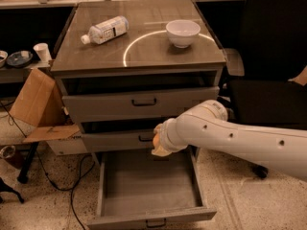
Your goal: Pick orange from bottom drawer and place on counter
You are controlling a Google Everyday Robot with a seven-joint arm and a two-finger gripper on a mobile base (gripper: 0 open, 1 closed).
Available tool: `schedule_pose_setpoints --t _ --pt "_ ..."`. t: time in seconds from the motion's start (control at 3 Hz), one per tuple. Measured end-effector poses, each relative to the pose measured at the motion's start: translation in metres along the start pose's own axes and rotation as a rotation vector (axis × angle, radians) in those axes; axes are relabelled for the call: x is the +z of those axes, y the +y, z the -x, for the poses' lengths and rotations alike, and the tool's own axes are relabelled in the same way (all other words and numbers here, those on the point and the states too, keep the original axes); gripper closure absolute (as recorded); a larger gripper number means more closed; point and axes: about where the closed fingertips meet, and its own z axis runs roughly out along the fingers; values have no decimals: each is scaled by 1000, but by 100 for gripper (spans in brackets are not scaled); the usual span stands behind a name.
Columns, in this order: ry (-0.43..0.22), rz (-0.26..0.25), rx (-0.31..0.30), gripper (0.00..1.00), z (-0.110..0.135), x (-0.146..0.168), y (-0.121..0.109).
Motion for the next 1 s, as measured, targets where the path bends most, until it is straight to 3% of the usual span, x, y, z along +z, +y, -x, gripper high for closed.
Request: schedule_pose_setpoints --t 0.33,0.67,1.0 --pt "-24 -147 -31 100 0 -46 -29" --pt "-20 -355 -93 100 22 -140 -89" --pt "-41 -477 -143 100 51 -199 -138"
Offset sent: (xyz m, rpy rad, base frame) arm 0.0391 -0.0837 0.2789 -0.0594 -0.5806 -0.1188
